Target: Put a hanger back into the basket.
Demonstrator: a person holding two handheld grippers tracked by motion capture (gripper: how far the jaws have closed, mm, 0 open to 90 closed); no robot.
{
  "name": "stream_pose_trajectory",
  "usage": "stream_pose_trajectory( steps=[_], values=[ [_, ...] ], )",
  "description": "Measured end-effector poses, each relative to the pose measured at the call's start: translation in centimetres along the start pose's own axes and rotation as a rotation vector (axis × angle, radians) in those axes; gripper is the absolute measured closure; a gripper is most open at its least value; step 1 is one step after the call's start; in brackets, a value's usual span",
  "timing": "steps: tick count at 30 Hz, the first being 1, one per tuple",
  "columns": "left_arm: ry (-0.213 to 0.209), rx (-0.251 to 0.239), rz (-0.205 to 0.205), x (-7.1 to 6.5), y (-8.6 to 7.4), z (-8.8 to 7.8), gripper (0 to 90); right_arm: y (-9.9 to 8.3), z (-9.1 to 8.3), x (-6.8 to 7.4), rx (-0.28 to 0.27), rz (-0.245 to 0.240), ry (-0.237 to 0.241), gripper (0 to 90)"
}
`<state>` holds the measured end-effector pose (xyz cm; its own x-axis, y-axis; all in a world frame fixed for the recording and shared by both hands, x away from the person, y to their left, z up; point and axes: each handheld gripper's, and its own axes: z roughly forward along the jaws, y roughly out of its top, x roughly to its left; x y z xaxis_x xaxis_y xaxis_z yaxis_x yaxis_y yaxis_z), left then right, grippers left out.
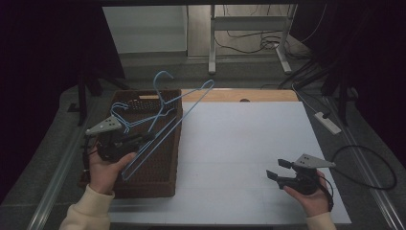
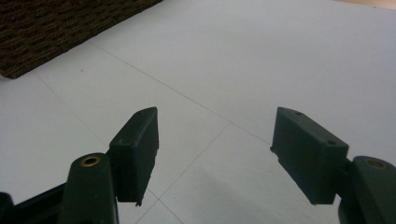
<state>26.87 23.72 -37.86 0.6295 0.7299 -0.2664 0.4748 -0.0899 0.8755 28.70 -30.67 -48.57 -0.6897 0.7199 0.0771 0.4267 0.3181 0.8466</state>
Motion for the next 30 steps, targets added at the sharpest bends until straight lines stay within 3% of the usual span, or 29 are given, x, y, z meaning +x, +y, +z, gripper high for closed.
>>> stream_pose_trajectory(
  steps=[15, 30],
  values=[
    [0.113, 0.057, -0.054, 5.3, -1.7, -2.8, 85.9, 0.0, 0.2, 0.0, 0.013, -0.005, 0.001, 32.6],
    [0.141, 0.140, -0.089, 7.8, -3.0, -2.4, 85.9, -0.1, 0.3, 0.1, 0.022, -0.007, 0.001, 32.6]
  ],
)
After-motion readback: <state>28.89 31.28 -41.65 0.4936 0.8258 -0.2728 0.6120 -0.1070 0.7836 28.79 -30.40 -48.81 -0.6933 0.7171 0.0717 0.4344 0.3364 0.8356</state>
